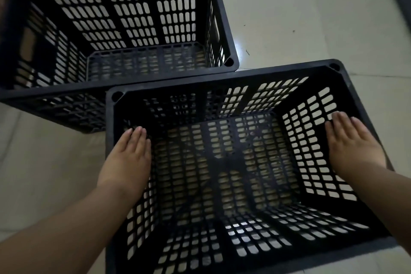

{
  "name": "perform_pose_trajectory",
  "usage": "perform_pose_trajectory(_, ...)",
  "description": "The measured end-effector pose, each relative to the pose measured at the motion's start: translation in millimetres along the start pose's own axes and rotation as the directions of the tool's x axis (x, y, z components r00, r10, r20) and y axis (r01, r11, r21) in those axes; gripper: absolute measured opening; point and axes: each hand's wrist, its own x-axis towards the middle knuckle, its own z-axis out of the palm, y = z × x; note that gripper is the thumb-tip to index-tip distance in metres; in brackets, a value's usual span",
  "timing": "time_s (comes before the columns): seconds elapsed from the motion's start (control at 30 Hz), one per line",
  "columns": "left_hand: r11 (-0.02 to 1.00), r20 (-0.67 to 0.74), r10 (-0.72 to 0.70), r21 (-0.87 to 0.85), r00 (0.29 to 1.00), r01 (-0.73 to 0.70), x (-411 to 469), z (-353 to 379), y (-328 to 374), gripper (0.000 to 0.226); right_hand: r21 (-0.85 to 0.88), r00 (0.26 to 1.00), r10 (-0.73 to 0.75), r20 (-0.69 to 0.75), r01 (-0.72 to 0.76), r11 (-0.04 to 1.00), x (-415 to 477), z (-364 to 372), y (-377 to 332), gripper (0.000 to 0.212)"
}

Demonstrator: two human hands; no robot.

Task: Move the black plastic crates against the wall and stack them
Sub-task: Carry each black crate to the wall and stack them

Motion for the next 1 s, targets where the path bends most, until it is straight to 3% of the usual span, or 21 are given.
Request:
perform_pose_trajectory(0.5, 0.995, 0.110, 0.015, 0.092, 0.994, -0.025, -9.1, -5.1, -6.2, 0.061, -0.172, 0.997, -0.005, 0.075, 0.017, 0.985, 0.6, -10.8, 15.8, 0.054)
perform_pose_trajectory(0.77, 0.998, 0.161, -0.014, 0.070, 0.987, 0.003, -68.7, 32.3, -20.5, 0.059, -0.119, 0.998, -0.002, -0.061, -0.005, 0.993, -36.0, -37.2, -7.3, 0.058)
perform_pose_trajectory(0.9, 0.997, 0.219, -0.075, -0.001, 0.973, 0.078, -133.0, 61.7, -28.9, 0.059, -0.121, 0.983, -0.078, -0.169, 0.058, 0.991, -74.7, -65.6, -25.3, 0.066)
perform_pose_trajectory(1.0, 0.985, 0.267, -0.130, -0.077, 0.955, 0.156, -199.5, 88.9, -29.6, 0.058, -0.086, 0.943, -0.221, -0.250, 0.206, 0.975, -110.3, -84.2, -41.9, 0.056)
